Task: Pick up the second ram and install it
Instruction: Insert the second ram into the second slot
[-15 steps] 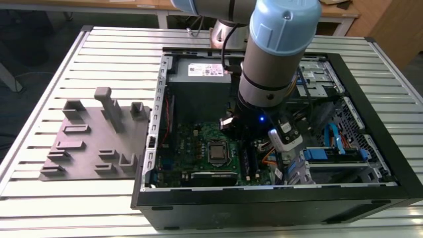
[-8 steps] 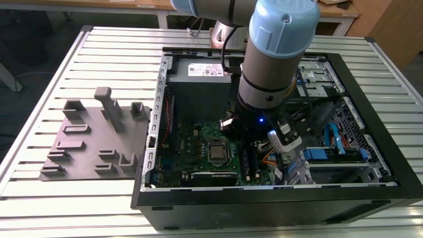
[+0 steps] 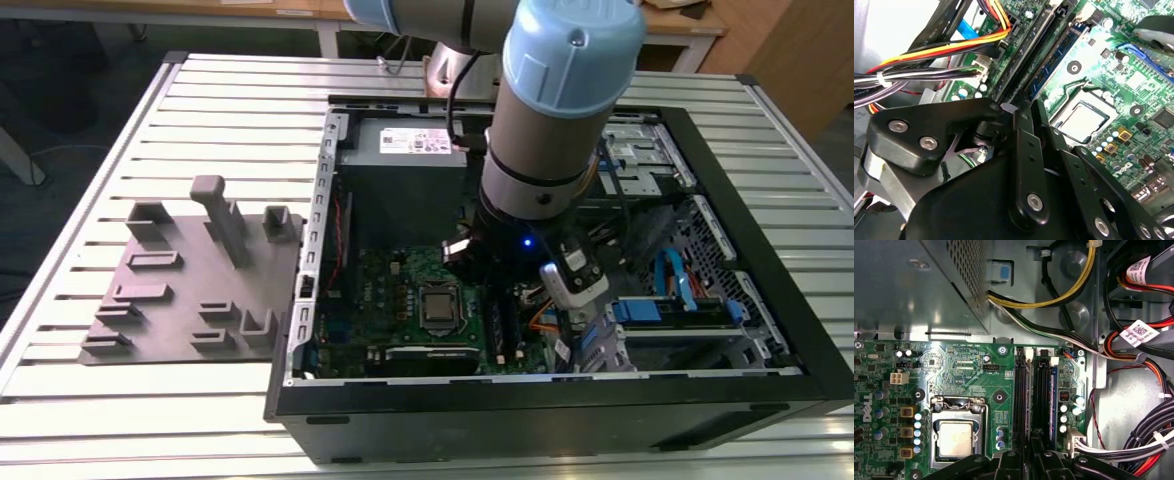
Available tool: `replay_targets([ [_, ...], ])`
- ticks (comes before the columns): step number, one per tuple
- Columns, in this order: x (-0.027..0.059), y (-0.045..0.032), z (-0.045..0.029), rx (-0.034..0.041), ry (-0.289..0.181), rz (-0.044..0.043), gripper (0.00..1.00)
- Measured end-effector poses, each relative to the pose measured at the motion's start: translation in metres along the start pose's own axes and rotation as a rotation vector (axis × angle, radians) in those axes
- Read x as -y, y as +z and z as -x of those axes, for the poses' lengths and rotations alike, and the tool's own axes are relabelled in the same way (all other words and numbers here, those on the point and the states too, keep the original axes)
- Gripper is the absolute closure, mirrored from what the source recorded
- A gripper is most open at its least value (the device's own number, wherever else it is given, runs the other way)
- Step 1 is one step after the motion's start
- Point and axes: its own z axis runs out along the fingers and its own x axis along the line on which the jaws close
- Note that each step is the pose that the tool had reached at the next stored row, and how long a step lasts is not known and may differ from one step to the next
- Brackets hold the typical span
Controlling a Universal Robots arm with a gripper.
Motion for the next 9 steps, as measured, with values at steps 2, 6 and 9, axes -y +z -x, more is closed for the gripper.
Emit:
replay_targets([
  [2,0.0,-0.0005,0.0,-0.0001,0.0,-0.0014,0.79],
  [6,-0.0006,-0.0158,0.0004,-0.0001,0.0,-0.0026,0.79],
  [9,-0.0012,-0.0279,0.0006,-0.0001,0.0,-0.0036,0.79],
])
